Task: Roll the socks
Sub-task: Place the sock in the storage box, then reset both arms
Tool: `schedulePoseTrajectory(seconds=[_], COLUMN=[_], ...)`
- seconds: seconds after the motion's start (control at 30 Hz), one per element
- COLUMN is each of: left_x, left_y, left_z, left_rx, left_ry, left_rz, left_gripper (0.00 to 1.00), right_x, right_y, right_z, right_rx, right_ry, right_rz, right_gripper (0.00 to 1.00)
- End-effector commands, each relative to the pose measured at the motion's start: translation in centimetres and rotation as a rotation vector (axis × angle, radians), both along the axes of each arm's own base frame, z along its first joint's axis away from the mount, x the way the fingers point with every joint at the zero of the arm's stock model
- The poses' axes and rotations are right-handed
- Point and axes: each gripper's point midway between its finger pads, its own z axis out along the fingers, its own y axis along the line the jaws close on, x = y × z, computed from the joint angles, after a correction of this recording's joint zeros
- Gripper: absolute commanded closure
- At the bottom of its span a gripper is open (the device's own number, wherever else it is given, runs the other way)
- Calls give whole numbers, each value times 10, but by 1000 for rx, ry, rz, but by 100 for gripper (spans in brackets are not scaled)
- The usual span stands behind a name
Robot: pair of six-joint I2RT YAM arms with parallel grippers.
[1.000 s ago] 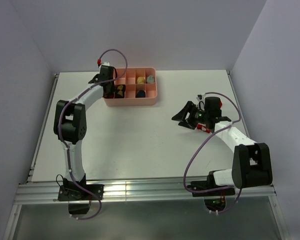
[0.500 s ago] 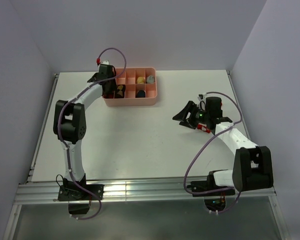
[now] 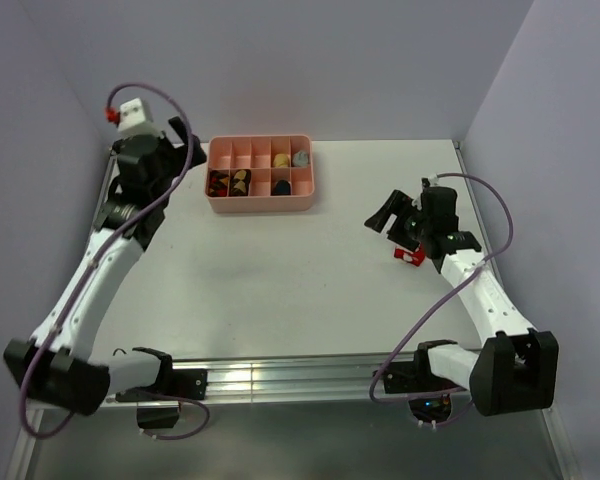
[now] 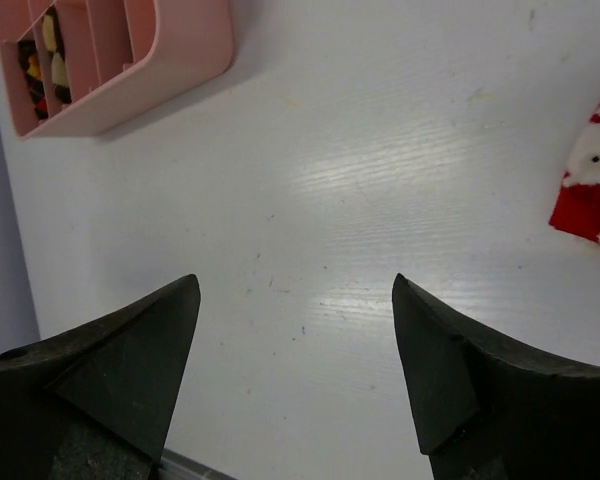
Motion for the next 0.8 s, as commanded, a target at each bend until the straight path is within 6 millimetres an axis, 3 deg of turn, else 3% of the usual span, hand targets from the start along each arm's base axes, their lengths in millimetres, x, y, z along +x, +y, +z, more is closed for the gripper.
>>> schedulePoseTrajectory(seconds=[0.0, 0.03, 0.17, 0.2, 0.23, 0.3, 0.33, 0.4, 0.43, 0.53, 0.7, 0.77], left_x=[-39, -61, -112, -121, -137, -154, -166, -181, -193, -218, -253, -260], left_y=[30, 38, 63, 68, 75, 85, 91, 99, 105, 117, 132, 134], left_z=[-5, 15, 20, 13, 22, 18, 24, 23, 29, 40, 72, 79], left_rx=[-50, -72, -45, -28, -34, 6, 6, 41, 41, 57, 48, 49], left_ry=[-27, -89, -150, -138, -176, -162, -187, -177, -203, -233, -311, -325], left_rz=[122, 131, 172, 183, 192, 216, 225, 237, 250, 278, 306, 306], left_gripper=[1, 1, 0, 1, 1, 0, 0, 1, 0, 1, 1, 1], right_x=[2, 2, -3, -5, -7, -11, -15, -25, -34, -54, -107, -128], right_y=[-22, -25, -35, -37, -39, -41, -43, -48, -54, -66, -91, -101], right_z=[17, 20, 40, 45, 59, 73, 93, 109, 131, 169, 236, 250], right_rx=[-88, -98, -137, -142, -138, -126, -118, -133, -145, -197, -298, -339], right_ry=[-37, -44, -90, -102, -146, -180, -235, -263, -310, -391, -609, -671], right_rz=[-86, -96, -133, -145, -163, -186, -200, -221, -246, -274, -354, -388], right_gripper=[15, 14, 14, 13, 13, 13, 13, 13, 13, 12, 12, 11])
